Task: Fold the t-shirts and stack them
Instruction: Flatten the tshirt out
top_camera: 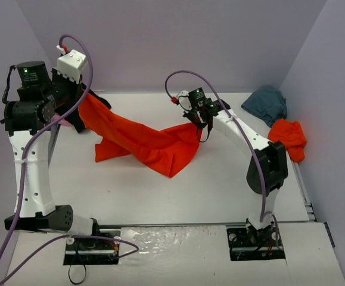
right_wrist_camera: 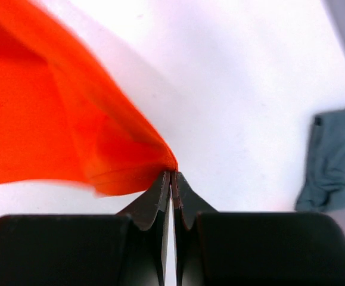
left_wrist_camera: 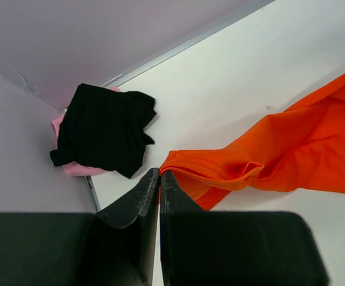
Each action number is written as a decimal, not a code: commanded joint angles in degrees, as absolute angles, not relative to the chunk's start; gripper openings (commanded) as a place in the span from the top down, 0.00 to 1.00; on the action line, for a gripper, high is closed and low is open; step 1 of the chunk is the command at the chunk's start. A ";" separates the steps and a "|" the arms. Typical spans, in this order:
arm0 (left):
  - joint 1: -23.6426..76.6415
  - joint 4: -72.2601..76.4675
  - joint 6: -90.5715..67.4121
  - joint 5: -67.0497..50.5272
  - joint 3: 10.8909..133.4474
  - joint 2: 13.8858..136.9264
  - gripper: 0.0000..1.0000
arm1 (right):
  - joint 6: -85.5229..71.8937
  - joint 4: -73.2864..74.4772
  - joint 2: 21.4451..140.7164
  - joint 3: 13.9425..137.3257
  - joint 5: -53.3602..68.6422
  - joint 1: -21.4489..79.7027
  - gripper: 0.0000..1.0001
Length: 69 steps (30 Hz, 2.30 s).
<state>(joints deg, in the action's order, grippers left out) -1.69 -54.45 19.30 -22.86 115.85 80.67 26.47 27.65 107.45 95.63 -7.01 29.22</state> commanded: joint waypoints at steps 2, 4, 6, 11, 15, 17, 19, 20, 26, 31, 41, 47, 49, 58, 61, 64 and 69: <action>-2.03 -50.72 19.42 -26.95 113.07 77.56 1.00 | 27.88 29.87 101.27 95.45 -4.11 27.53 0.82; -2.02 -50.40 19.53 -27.20 111.37 77.23 1.00 | 27.14 30.18 100.36 94.78 0.26 27.88 0.57; -2.02 -50.19 19.67 -27.42 110.19 77.08 1.00 | 26.63 30.76 100.28 94.92 3.65 28.39 0.49; -1.76 -49.86 20.24 -26.85 109.14 77.17 1.00 | 24.94 31.84 103.78 96.20 9.74 28.85 0.64; -1.60 -49.95 20.65 -26.31 108.84 77.34 1.00 | 22.67 34.58 106.01 98.13 16.13 30.60 0.56; -1.49 -49.76 20.62 -26.35 108.54 77.43 1.00 | 21.69 35.37 106.95 98.12 18.84 31.54 0.58; -1.56 -49.36 20.42 -26.28 108.01 77.43 1.00 | 20.96 36.17 108.26 97.79 22.65 32.31 0.58; -1.55 -49.19 20.36 -26.25 107.71 77.46 1.00 | 20.58 36.41 109.16 97.59 24.49 32.63 0.58; -1.49 -48.26 20.30 -25.49 106.53 77.87 1.00 | 19.78 38.04 115.24 97.56 33.00 32.87 0.57; -1.37 -48.34 20.48 -25.23 106.64 78.46 1.00 | 20.31 40.04 120.27 99.08 38.52 33.25 0.58; -1.32 -48.43 20.83 -25.05 106.52 79.28 1.00 | 21.27 43.41 128.49 106.33 41.31 34.10 0.58; -1.23 -48.78 21.59 -24.90 106.35 79.28 1.00 | 21.65 45.59 129.14 109.28 40.60 34.60 0.57; -1.23 -48.78 21.66 -24.95 106.35 79.40 1.00 | 21.82 45.62 128.46 108.97 39.75 34.63 0.54; -1.14 -48.78 21.78 -25.05 106.35 79.38 1.00 | 21.18 45.79 126.30 108.02 33.56 34.54 0.42; -1.14 -49.22 22.10 -24.83 106.60 79.32 1.00 | 21.57 45.54 124.12 106.96 31.57 34.50 0.42; -1.14 -49.13 21.89 -24.96 106.70 79.54 1.00 | 21.62 45.35 123.32 107.04 30.18 34.37 0.41; -1.14 -48.78 21.62 -25.05 106.35 79.63 1.00 | 21.79 45.35 126.07 109.55 30.56 33.58 0.41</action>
<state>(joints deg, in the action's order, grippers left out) -1.50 -52.03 21.06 -25.19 105.27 80.07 21.21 43.92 128.41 106.71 31.12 34.11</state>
